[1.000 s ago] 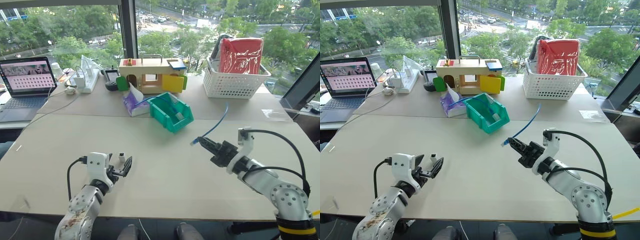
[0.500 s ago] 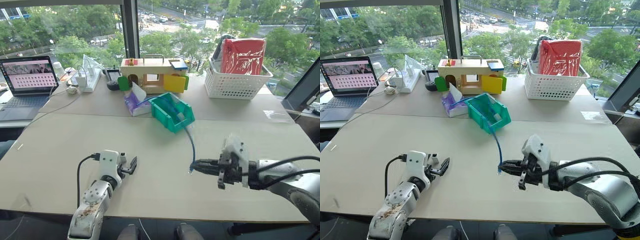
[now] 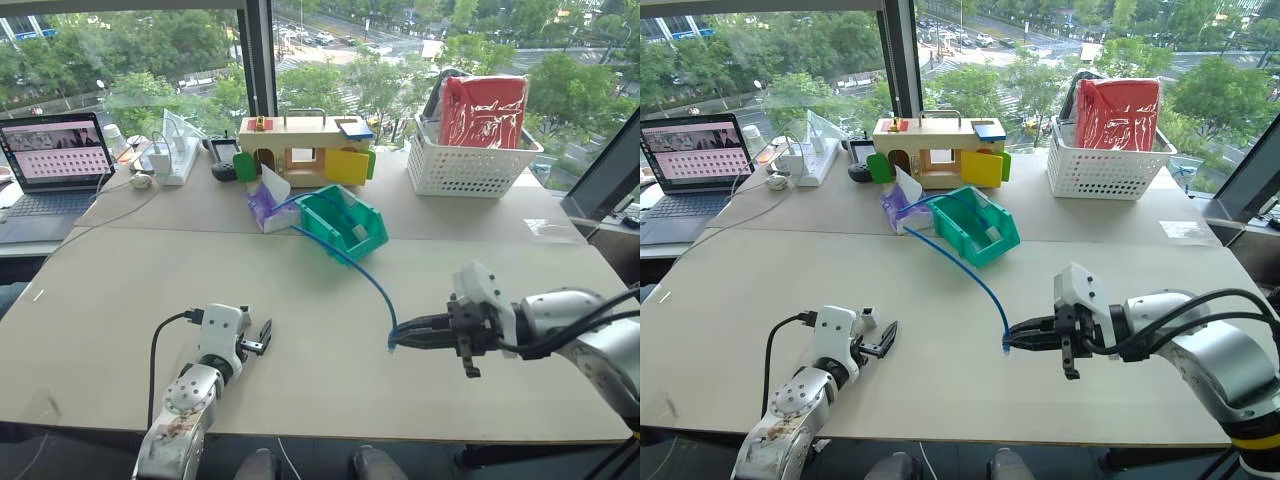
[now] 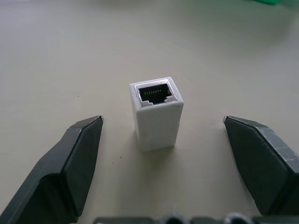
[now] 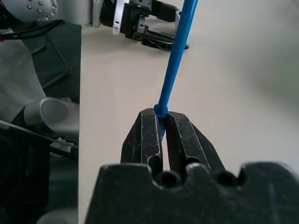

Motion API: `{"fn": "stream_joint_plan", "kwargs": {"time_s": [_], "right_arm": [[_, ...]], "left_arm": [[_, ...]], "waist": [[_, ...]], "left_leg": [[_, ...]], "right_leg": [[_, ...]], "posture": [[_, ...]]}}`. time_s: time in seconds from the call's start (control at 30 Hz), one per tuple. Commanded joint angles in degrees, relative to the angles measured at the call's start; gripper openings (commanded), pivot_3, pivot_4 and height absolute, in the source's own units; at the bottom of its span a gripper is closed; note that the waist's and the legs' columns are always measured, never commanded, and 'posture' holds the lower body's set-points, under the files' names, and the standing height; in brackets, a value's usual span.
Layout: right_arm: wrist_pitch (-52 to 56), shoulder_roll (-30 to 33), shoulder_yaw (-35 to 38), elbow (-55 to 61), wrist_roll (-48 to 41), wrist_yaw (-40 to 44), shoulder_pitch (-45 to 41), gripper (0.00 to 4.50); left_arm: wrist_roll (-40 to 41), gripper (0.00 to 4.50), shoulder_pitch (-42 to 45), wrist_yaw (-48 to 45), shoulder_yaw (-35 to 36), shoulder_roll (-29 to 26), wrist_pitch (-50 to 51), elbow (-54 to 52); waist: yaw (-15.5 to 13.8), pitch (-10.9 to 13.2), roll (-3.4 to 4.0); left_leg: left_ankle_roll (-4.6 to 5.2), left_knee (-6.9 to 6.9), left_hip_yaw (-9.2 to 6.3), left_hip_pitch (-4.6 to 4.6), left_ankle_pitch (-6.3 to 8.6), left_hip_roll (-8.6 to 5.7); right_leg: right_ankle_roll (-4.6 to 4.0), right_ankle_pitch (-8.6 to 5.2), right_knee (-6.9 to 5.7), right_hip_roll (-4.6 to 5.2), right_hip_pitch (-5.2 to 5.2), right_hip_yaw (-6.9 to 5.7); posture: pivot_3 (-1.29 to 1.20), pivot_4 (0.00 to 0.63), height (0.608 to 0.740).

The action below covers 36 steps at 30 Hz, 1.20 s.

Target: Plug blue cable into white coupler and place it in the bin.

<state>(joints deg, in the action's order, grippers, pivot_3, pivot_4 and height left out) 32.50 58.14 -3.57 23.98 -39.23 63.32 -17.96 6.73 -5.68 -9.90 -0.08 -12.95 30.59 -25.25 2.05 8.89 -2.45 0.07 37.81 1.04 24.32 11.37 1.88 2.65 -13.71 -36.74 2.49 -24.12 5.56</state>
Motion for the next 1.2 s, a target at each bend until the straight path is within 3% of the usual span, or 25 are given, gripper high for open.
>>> {"fn": "stream_joint_plan", "kwargs": {"time_s": [0.03, 0.1, 0.3, 0.4, 0.57, 0.67, 0.77, 0.83, 0.93, 1.03, 1.2], "right_arm": [[-2.6, -0.5, -0.6, -1.0, 2.7, 3.2, -1.8, 0.00], [-3.2, -0.5, -0.8, -2.1, 4.0, 4.7, -2.8, 0.00], [-2.3, 0.2, 0.1, -3.8, 5.2, 7.3, -5.7, 0.00], [-0.9, 0.7, 1.0, -2.9, 4.8, 7.1, -5.4, 0.00], [1.1, 0.7, 2.6, -1.4, 4.1, 5.9, -4.4, 0.00], [2.9, 0.4, 3.6, 0.2, 3.4, 4.5, -3.5, 0.00], [7.2, -1.4, 5.9, 2.4, 0.7, -0.3, -2.8, 0.00], [10.4, -3.5, 8.0, 3.7, -0.6, -5.5, -2.2, 0.00], [16.0, -6.7, 11.0, 6.1, -3.4, -13.1, -1.1, 0.00], [23.5, -11.8, 14.0, 9.6, -5.9, -24.9, 1.2, 0.00], [34.1, -26.6, 18.8, 15.2, -8.4, -47.5, 3.3, 0.00]], "left_arm": [[0.2, 4.20, 0.3, -0.2, -1.0, 0.7, -0.2, -1.9], [0.4, 3.84, 0.4, -0.3, -1.3, 1.4, -0.8, -0.2], [-0.8, 1.50, 1.6, 0.6, -1.8, 3.6, -5.9, 6.9], [-1.4, 0.62, 2.6, 0.5, -2.5, 4.4, -8.9, 10.1], [-0.9, 0.63, 3.8, -3.1, -2.9, 3.3, -13.3, 13.9], [0.4, 0.63, 6.3, -11.8, -5.2, -0.1, -17.9, 16.6], [0.1, 0.63, 12.1, -27.3, -12.0, -7.6, -19.3, 19.5], [-2.1, 0.63, 16.3, -32.8, -16.0, -11.3, -18.1, 21.4], [-0.1, 0.63, 20.1, -36.3, -18.0, -11.1, -15.2, 21.5], [0.3, 0.63, 23.6, -40.6, -21.8, -10.1, -12.1, 21.3], [0.1, 0.63, 30.1, -41.8, -24.0, -6.7, -7.4, 25.0]], "waist": [[-0.3, 0.0, 0.00], [-0.4, 0.0, 0.00], [-1.2, 0.0, 0.04], [-1.5, -0.1, 0.15], [-1.8, -0.2, 0.29], [-2.0, -0.2, 0.37], [-2.3, -0.2, 0.37], [-2.3, -0.2, 0.38], [-2.2, -0.2, 0.37], [-2.3, -0.2, 0.33], [-1.9, -0.2, 0.32]], "left_leg": [[0.00, 0.00, -0.01, 0.00, 0.00, -0.02], [0.00, 0.00, 0.02, 0.00, 0.00, -0.03], [0.00, 0.00, 0.05, -0.04, 0.00, -0.03], [0.00, 0.00, 0.04, -0.07, 0.00, -0.04], [0.00, 0.03, 0.04, -0.12, 0.00, -0.07], [0.00, 0.03, 0.05, -0.15, -0.01, -0.08], [-0.01, 0.04, 0.07, -0.11, -0.02, -0.07], [-0.02, 0.05, 0.12, -0.06, -0.02, -0.07], [-0.02, 0.05, 0.16, 0.02, -0.02, -0.08], [-0.01, 0.04, 0.11, 0.11, 0.05, -0.07], [0.00, 0.03, -0.05, 0.20, 0.06, -0.08]], "right_leg": [[0.00, 0.00, 0.00, 0.01, 0.00, -0.01], [0.01, 0.00, 0.01, 0.02, 0.00, 0.01], [0.00, 0.00, -0.01, 0.03, 0.02, 0.02], [0.00, 0.00, 0.00, 0.03, 0.06, 0.01], [-0.01, 0.02, 0.00, 0.05, 0.12, 0.02], [-0.03, 0.02, -0.04, 0.04, 0.14, 0.01], [-0.27, -0.10, -0.03, 0.04, 0.09, 0.00], [-0.31, -0.12, 0.00, 0.04, 0.05, 0.01], [-0.02, 0.04, 0.10, 0.08, 0.06, 0.04], [-0.25, 0.17, 0.10, 0.09, 0.02, 0.02], [-0.27, 0.16, 0.01, 0.02, -0.05, -0.05]], "posture": [[0.00, 0.150, 0.739], [0.00, 0.150, 0.739], [0.00, 0.150, 0.739], [0.00, 0.150, 0.739], [0.00, 0.150, 0.739], [0.00, 0.150, 0.739], [0.00, 0.150, 0.739], [0.00, 0.150, 0.739], [0.00, 0.150, 0.739], [0.00, 0.150, 0.739], [0.00, 0.150, 0.739]]}}
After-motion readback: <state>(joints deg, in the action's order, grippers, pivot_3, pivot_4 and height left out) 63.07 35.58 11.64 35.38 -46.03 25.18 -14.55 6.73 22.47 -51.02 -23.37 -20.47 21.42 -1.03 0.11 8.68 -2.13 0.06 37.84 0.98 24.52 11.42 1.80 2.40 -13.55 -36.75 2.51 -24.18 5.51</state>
